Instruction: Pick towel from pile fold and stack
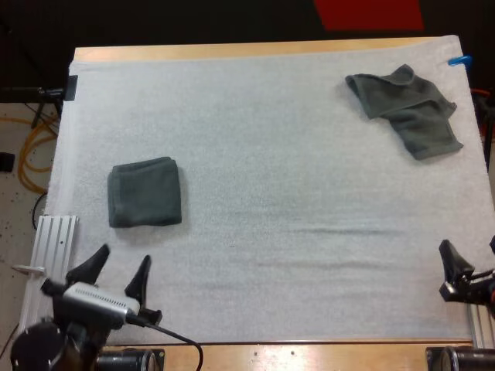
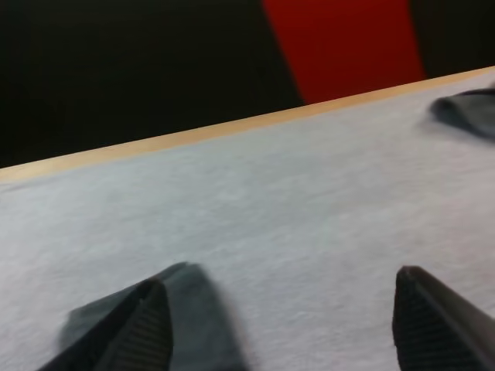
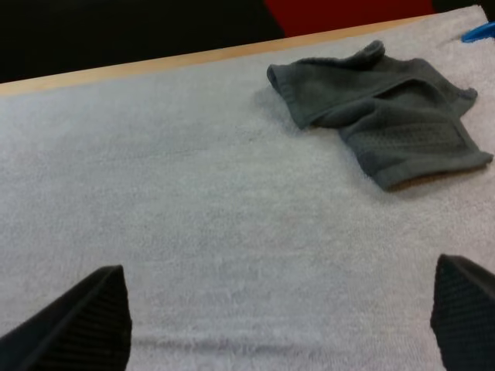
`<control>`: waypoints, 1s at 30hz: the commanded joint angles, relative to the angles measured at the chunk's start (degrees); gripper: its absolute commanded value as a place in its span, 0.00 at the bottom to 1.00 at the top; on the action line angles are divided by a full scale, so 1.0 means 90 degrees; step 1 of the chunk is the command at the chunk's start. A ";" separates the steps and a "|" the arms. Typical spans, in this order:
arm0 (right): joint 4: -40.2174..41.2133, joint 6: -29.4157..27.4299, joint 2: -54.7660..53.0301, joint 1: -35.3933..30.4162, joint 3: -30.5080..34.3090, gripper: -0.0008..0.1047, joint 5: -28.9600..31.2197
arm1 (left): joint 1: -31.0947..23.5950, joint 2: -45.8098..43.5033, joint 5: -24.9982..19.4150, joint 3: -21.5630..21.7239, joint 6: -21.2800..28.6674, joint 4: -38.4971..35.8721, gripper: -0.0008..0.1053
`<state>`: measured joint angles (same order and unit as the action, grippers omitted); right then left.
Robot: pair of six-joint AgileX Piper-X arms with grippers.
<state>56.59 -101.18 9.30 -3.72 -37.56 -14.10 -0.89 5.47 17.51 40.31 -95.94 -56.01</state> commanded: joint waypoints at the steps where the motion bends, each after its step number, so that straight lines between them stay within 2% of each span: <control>1: -0.0028 -0.0009 0.0146 0.0008 -0.0154 0.73 -0.0199 | 0.0066 0.0170 0.0356 0.0095 -0.0066 0.0082 0.58; 3: -0.0028 -0.0009 0.0411 0.0008 -0.0320 0.73 -0.0604 | 0.0239 0.0424 0.0739 0.0212 -0.0066 0.0089 0.58; 9: -0.0028 0.0231 0.0906 0.0008 -0.0563 0.73 -0.1925 | 0.1051 0.0943 0.0910 0.0493 -0.0066 0.0077 0.58; 13: -0.0028 0.0345 0.0981 0.0008 -0.0583 0.73 -0.2149 | 0.1424 0.1156 0.1129 0.0622 -0.0066 0.0077 0.58; 16: -0.0091 0.0344 0.0994 0.0008 -0.0583 0.73 -0.1917 | 0.1516 0.1254 0.1129 0.0629 -0.0066 0.0077 0.58; 22: -0.0554 0.0344 0.1661 0.0008 -0.0617 0.73 -0.0830 | 0.1516 0.1296 0.1129 0.0629 -0.0066 0.0197 0.58; 27: -0.1109 0.0382 0.2922 0.0070 -0.0733 0.73 0.0178 | 0.1516 0.1296 0.1129 0.0629 -0.0066 0.0501 0.58; 30: -0.1714 0.0391 0.3768 0.0072 -0.0808 0.73 0.0480 | 0.1516 0.1296 0.1129 0.0629 -0.0066 0.0649 0.58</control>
<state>42.72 -97.63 42.57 -3.25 -44.24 -10.47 12.55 17.09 27.27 45.58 -95.94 -51.50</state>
